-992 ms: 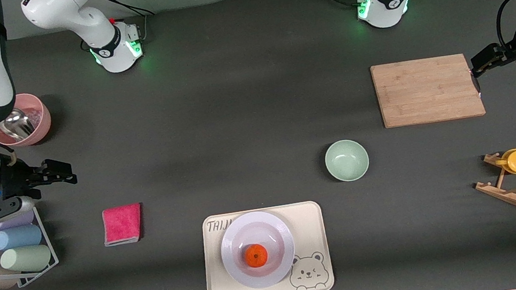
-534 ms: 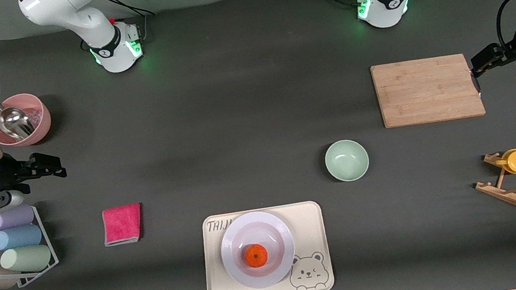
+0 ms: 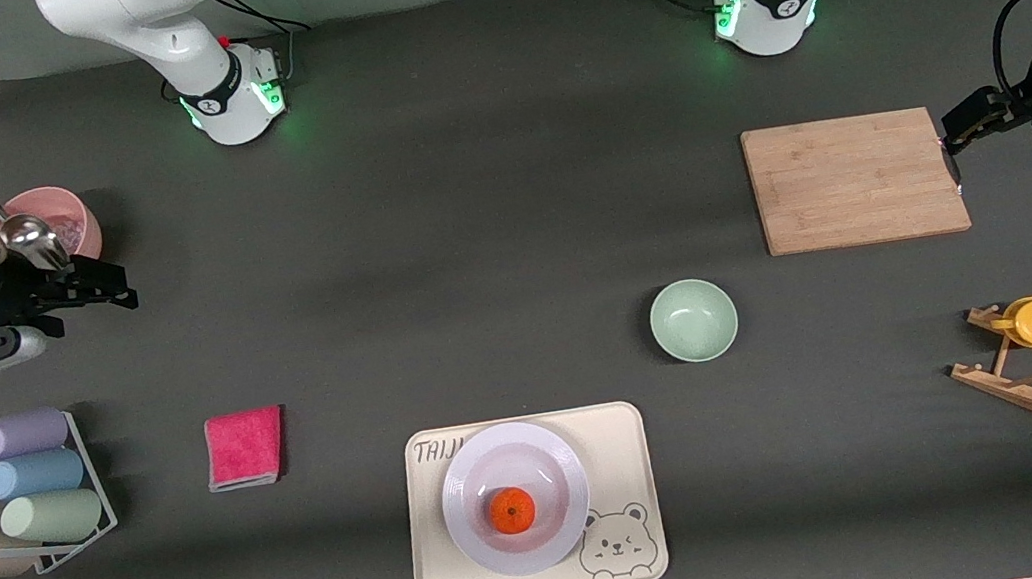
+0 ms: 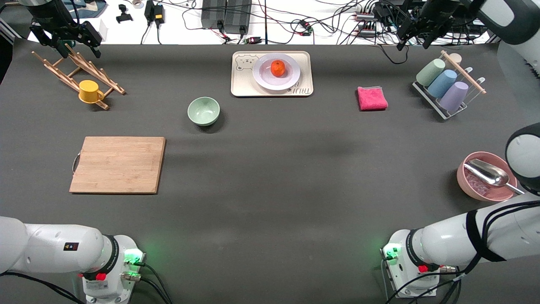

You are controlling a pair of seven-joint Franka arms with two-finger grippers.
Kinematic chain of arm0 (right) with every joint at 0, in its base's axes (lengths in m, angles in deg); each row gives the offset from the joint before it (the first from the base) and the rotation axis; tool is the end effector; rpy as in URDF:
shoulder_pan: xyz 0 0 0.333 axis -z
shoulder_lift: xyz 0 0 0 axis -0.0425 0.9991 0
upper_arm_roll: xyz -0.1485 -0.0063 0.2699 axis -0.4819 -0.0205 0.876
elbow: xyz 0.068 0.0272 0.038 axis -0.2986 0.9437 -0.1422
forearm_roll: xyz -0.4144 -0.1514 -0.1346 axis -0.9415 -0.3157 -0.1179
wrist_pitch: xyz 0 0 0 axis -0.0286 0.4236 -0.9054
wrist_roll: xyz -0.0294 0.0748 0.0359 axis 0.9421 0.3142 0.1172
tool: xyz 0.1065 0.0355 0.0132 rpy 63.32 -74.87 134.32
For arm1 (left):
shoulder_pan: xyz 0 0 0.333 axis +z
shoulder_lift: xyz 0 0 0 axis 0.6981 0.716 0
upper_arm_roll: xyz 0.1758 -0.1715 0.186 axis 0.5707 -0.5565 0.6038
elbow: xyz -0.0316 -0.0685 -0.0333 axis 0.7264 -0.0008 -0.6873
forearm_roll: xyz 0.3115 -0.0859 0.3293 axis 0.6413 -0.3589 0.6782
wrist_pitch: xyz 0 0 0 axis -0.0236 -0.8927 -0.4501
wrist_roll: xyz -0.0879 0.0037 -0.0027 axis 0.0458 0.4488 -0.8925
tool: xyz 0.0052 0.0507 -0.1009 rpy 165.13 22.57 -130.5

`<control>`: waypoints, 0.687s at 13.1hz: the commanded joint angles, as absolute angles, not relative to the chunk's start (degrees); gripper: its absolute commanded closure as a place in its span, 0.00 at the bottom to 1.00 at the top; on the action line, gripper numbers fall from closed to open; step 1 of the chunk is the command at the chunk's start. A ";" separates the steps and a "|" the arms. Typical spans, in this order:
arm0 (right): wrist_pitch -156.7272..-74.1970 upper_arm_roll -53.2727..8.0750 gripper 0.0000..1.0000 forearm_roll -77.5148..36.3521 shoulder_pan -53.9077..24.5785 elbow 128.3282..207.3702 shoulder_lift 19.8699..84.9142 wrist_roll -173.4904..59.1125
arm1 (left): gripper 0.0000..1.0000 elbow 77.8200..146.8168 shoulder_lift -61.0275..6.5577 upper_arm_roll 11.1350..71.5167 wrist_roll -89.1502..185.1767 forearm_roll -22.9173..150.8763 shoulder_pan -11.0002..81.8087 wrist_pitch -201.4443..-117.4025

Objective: Place orange and plate with both arms

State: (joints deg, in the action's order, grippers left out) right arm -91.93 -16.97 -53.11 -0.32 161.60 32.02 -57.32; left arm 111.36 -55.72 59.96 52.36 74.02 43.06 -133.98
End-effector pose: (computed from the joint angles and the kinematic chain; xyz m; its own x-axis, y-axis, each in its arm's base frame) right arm 0.6382 0.0411 0.5547 0.9886 0.1380 -0.0603 0.1329 -0.9877 -0.0824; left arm 0.6062 -0.0066 0.5624 0.9971 0.0218 -0.0736 0.0204 -0.9996 -0.0207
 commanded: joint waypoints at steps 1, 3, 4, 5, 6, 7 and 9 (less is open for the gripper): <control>-90.64 -12.15 0.00 -54.53 5.76 163.40 29.37 -55.06 | 0.00 112.10 -56.64 60.09 52.97 74.64 42.52 -134.46; -88.09 -11.35 0.00 -54.53 7.18 163.48 28.40 -54.71 | 0.00 112.10 -56.64 60.09 52.97 74.73 42.52 -134.63; -87.82 -11.35 0.00 -54.53 7.35 163.57 28.05 -54.71 | 0.00 112.10 -56.64 60.09 52.97 74.73 42.43 -134.63; -87.82 -11.35 0.00 -54.53 7.18 163.57 28.05 -54.18 | 0.00 112.10 -56.55 60.09 52.97 74.82 42.35 -134.63; -87.82 -11.09 0.00 -54.53 7.01 163.66 28.05 -53.83 | 0.00 112.10 -56.63 60.09 52.97 74.73 42.08 -134.63; -87.82 -10.22 0.00 -54.44 6.92 163.75 27.96 -53.74 | 0.00 112.10 -56.64 60.09 52.97 74.73 41.99 -134.63; -87.82 -9.77 0.00 -54.26 6.92 164.27 27.87 -53.74 | 0.00 112.18 -57.25 60.00 52.97 74.82 41.64 -134.46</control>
State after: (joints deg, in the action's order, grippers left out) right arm -88.00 -10.75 -53.14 6.67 162.46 29.40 -55.39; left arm 111.36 -55.74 59.84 52.42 74.03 42.60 -134.01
